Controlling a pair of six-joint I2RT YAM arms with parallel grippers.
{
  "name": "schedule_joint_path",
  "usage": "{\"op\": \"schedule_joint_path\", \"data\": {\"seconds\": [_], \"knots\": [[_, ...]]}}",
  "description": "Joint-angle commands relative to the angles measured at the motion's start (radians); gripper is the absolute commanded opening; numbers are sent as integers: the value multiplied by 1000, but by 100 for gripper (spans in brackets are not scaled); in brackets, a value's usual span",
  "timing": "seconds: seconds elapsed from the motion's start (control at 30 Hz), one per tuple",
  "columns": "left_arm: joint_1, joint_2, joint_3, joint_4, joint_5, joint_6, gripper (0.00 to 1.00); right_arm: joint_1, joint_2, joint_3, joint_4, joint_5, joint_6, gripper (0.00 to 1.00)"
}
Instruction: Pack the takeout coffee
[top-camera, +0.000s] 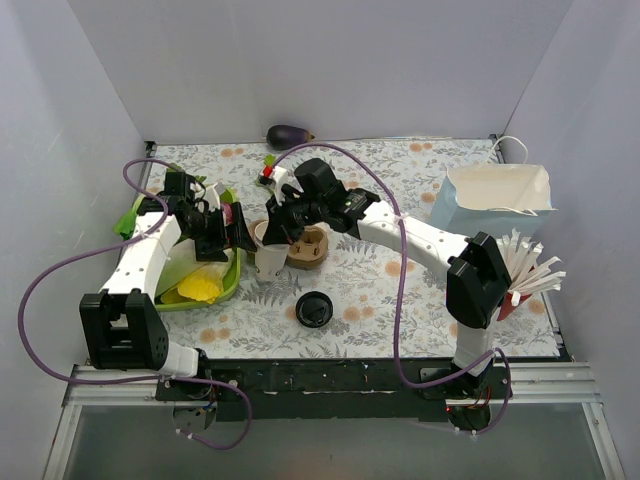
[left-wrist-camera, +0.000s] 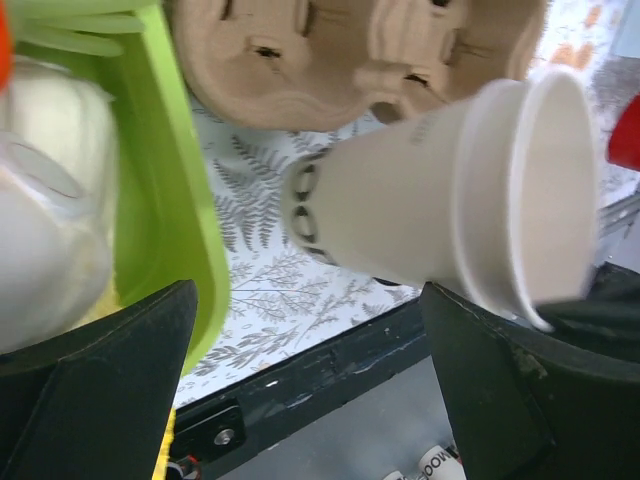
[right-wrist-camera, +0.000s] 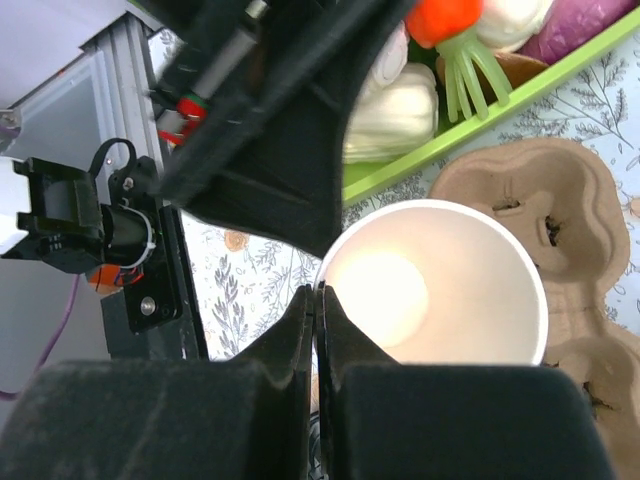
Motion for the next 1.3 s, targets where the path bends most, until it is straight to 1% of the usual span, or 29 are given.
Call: {"op": "schedule_joint_path", "data": {"seconds": [0.0, 0.2, 0.4, 0.43, 0.53, 0.57, 0.63, 0.67, 0.8, 0.83, 0.87, 0.9, 1.03, 1.1, 1.27], "knots": [[1, 36, 1, 15, -109, 14, 95, 8, -55, 57, 107, -27, 2, 1], [2, 37, 17, -5, -132, 29, 94, 8, -77, 22, 105, -39, -33, 1], [1, 10, 99, -69, -247, 83, 94, 14, -107, -98, 81, -106, -139, 1], [2, -3, 103, -66, -255, 83, 94, 19, -119, -110, 74, -108, -207, 1], [2, -21, 110, -37, -268, 77, 94, 34, -141, -176, 67, -114, -288, 1], [1, -21, 110, -28, -273, 76, 94, 48, -146, -191, 62, -117, -346, 1], [2, -20, 116, -10, -290, 76, 94, 60, -156, -233, 61, -119, -410, 1], [2, -15, 117, -5, -293, 76, 94, 73, -161, -245, 58, -117, -476, 1], [1, -27, 122, 12, -298, 79, 94, 110, -189, -294, 41, -91, -619, 1], [1, -29, 119, 12, -296, 79, 94, 117, -193, -300, 24, -90, -642, 4], [1, -30, 116, 12, -293, 79, 94, 122, -196, -297, 13, -91, -659, 9], [1, -33, 114, 10, -291, 77, 94, 123, -195, -290, -5, -94, -688, 19], [2, -44, 102, 16, -278, 71, 94, 133, -172, -228, -93, -112, -734, 32], [2, -46, 99, 18, -268, 69, 94, 139, -161, -185, -157, -123, -759, 37], [1, -55, 87, 24, -267, 66, 94, 148, -101, -83, -290, -132, -832, 42]]}}
